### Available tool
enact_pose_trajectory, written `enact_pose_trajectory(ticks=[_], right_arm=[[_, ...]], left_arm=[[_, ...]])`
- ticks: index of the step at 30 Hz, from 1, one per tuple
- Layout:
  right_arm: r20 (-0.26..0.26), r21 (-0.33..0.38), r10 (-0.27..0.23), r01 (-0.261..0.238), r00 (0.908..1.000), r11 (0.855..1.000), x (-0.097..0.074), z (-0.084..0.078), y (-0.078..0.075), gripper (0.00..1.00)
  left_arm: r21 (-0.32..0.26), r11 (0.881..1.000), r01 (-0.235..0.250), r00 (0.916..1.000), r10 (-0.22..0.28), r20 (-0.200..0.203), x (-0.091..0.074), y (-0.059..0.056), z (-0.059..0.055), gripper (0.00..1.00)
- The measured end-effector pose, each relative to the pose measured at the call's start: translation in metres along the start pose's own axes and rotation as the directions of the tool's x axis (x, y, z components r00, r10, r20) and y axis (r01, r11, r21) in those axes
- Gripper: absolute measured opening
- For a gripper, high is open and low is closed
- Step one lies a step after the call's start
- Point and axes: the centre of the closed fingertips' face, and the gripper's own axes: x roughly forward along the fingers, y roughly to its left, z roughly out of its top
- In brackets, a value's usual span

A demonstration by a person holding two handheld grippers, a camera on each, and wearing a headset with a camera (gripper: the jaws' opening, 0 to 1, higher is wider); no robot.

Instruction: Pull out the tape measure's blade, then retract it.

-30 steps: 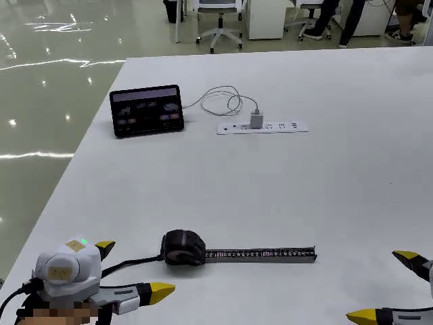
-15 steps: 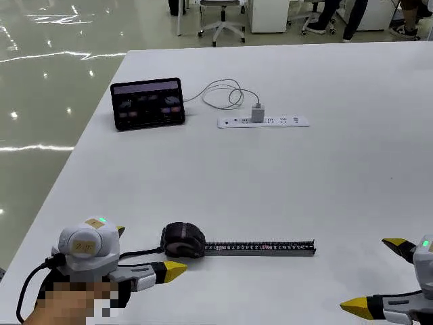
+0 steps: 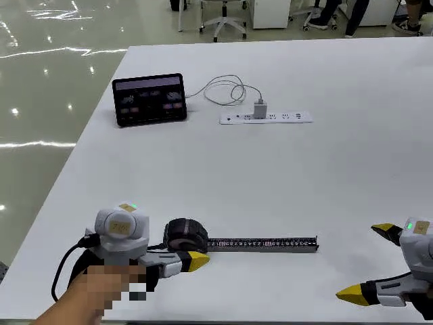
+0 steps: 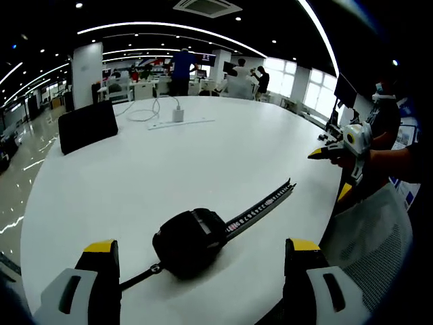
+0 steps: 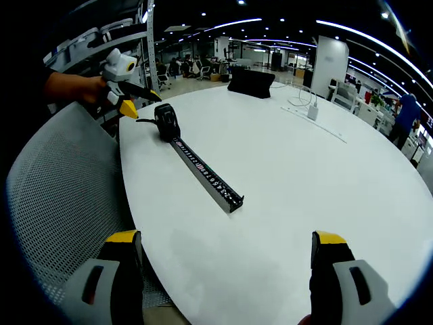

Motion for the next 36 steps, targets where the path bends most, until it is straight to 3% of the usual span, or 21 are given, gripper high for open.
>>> enact_pose_trajectory(ticks=[4,10,20,24,29,36], right_arm=[[-0.008,-0.025,0.011,-0.011,0.9999,1.0,0.002,0.005,-0.002,1.0],[-0.031,-0.056,0.034,-0.035,0.999,0.998,0.006,0.007,-0.004,1.0],[-0.101,-0.143,0.095,-0.108,0.9904,0.984,0.016,0.012,0.003,1.0],[-0.133,-0.172,0.121,-0.143,0.9837,0.975,0.023,0.015,0.005,1.0],[-0.16,-0.202,0.146,-0.177,0.9763,0.963,0.034,0.017,0.002,0.97],[-0.205,-0.264,0.179,-0.231,0.9621,0.936,0.046,0.027,0.004,0.94]], left_arm=[[-0.043,0.998,-0.046,0.9989,0.046,0.001,0.007,0.004,0.002,0.98],[-0.042,0.997,-0.072,0.9974,0.072,0.008,0.014,0.001,0.002,0.98],[-0.117,0.988,-0.103,0.9945,0.104,0.005,0.03,-0.005,-0.013,0.97],[-0.115,0.981,-0.157,0.9851,0.164,0.053,0.032,0.005,-0.005,0.97],[-0.138,0.978,-0.156,0.983,0.167,0.075,0.04,0.006,-0.001,0.94],[-0.104,0.983,-0.154,0.9799,0.165,0.112,0.045,0.007,0.001,1.0]])
